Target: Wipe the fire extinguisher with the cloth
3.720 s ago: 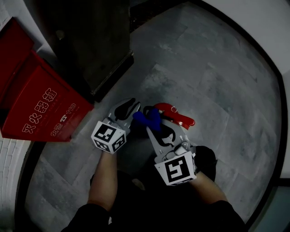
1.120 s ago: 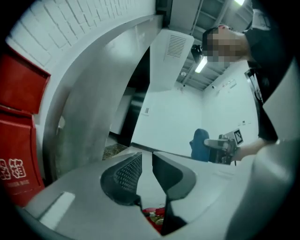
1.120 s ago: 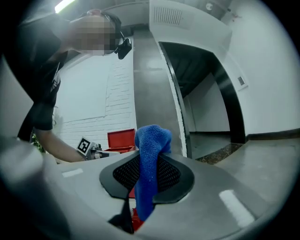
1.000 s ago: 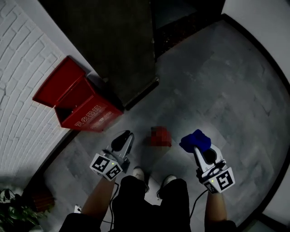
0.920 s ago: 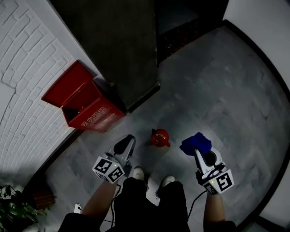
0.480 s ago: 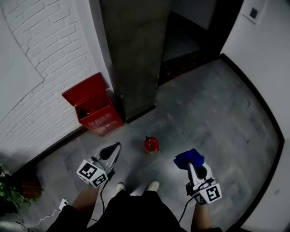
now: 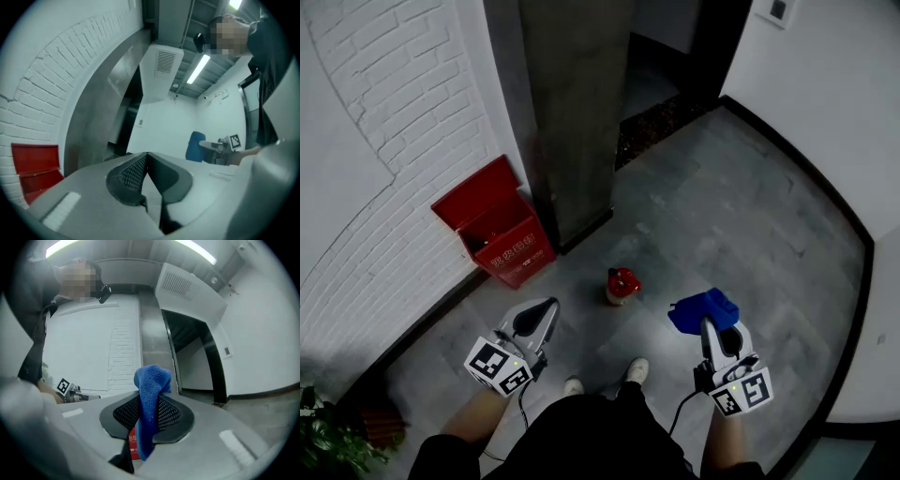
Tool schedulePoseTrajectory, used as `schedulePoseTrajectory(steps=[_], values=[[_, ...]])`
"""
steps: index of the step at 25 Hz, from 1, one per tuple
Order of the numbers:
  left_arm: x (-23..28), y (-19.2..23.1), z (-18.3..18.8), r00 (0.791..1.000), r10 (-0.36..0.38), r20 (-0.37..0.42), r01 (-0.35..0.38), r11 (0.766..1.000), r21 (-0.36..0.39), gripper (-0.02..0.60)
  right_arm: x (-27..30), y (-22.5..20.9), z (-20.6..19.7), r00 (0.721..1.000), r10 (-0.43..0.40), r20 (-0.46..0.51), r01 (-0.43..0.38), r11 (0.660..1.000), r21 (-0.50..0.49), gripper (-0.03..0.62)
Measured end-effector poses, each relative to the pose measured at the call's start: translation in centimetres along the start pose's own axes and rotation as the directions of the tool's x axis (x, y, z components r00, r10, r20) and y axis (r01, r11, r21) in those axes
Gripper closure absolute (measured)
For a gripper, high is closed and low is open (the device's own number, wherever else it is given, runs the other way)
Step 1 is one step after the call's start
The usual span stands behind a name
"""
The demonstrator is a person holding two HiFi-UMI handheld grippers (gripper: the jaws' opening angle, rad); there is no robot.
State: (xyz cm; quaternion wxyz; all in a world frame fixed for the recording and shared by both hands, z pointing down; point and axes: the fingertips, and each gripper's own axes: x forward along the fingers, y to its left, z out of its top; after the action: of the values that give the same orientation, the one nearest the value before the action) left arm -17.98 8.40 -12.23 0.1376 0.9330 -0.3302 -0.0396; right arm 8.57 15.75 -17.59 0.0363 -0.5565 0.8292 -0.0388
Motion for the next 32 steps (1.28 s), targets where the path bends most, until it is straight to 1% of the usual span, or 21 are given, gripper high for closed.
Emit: schedulePoseTrajectory(steps=[2, 3, 6, 8, 10, 11, 12, 14, 16, 19, 20, 23, 24, 28, 32], values=[[-1.0, -1.3, 0.4, 0.998, -0.065, -0.017, 0.065, 0.998, 0.017, 0.581, -0.4, 1.9, 0.8, 1.000, -0.015, 0.015, 0.016, 0.999, -0.028, 0.525], [-1.6, -1.7, 0.6, 0.997, -0.073, -0.023, 0.074, 0.997, 0.037, 0.581, -0.7, 2.8, 1.1, 0.999, -0.023, 0.026, 0.024, 0.999, -0.028, 0.525], [-3.1, -3.2, 0.7, 0.998, -0.059, -0.020, 0.061, 0.992, 0.113, 0.581, -1.7, 4.9, 1.8, 0.998, -0.030, 0.061, 0.031, 0.999, -0.018, 0.525], [-3.2, -4.4, 1.0, 0.997, -0.082, -0.006, 0.082, 0.981, 0.177, 0.581, -1.9, 5.5, 2.5, 0.996, -0.015, 0.087, 0.016, 1.000, -0.012, 0.525], [-3.3, -5.5, 1.3, 0.994, -0.110, -0.009, 0.109, 0.961, 0.255, 0.581, -2.1, 6.2, 2.4, 0.994, -0.004, 0.108, 0.004, 1.000, 0.006, 0.525], [-3.6, -5.8, 1.0, 0.993, -0.114, -0.014, 0.113, 0.956, 0.270, 0.581, -2.4, 6.8, 1.9, 0.995, -0.001, 0.104, 0.001, 1.000, 0.001, 0.525], [-3.9, -6.1, 0.6, 0.994, -0.108, -0.013, 0.108, 0.959, 0.261, 0.581, -2.8, 7.3, 1.4, 0.996, 0.001, 0.090, 0.000, 1.000, -0.014, 0.525], [-4.1, -6.7, 0.1, 0.996, -0.088, 0.007, 0.085, 0.973, 0.216, 0.581, -3.5, 7.9, 0.4, 0.998, 0.010, 0.059, -0.008, 0.999, -0.038, 0.526], [-3.9, -7.5, -0.1, 0.997, -0.078, 0.015, 0.073, 0.977, 0.199, 0.580, -4.3, 7.8, -0.2, 0.999, 0.020, 0.034, -0.018, 0.998, -0.052, 0.526], [-3.3, -8.9, -0.2, 0.997, -0.074, 0.019, 0.068, 0.974, 0.217, 0.581, -5.6, 6.8, -0.7, 1.000, 0.014, 0.010, -0.013, 0.997, -0.078, 0.526], [-3.1, -9.0, -0.4, 0.998, -0.068, 0.020, 0.062, 0.975, 0.212, 0.581, -6.1, 6.2, -0.9, 1.000, 0.007, 0.004, -0.007, 0.997, -0.080, 0.526], [-2.5, -9.2, -1.1, 0.998, -0.052, 0.025, 0.047, 0.986, 0.161, 0.581, -7.0, 4.7, -1.7, 1.000, -0.010, -0.015, 0.009, 0.997, -0.081, 0.528], [-2.3, -9.3, -1.3, 0.998, -0.048, 0.027, 0.044, 0.987, 0.154, 0.581, -7.1, 4.2, -1.8, 1.000, -0.013, -0.019, 0.012, 0.997, -0.082, 0.528], [-2.0, -9.4, -1.8, 0.999, -0.027, 0.019, 0.024, 0.984, 0.179, 0.581, -7.4, 3.4, -2.5, 0.999, -0.024, -0.022, 0.022, 0.998, -0.064, 0.530], [-2.1, -9.5, -1.6, 0.999, -0.010, 0.033, 0.005, 0.986, 0.168, 0.581, -7.5, 3.1, -2.5, 1.000, -0.009, -0.014, 0.009, 0.999, -0.035, 0.530]])
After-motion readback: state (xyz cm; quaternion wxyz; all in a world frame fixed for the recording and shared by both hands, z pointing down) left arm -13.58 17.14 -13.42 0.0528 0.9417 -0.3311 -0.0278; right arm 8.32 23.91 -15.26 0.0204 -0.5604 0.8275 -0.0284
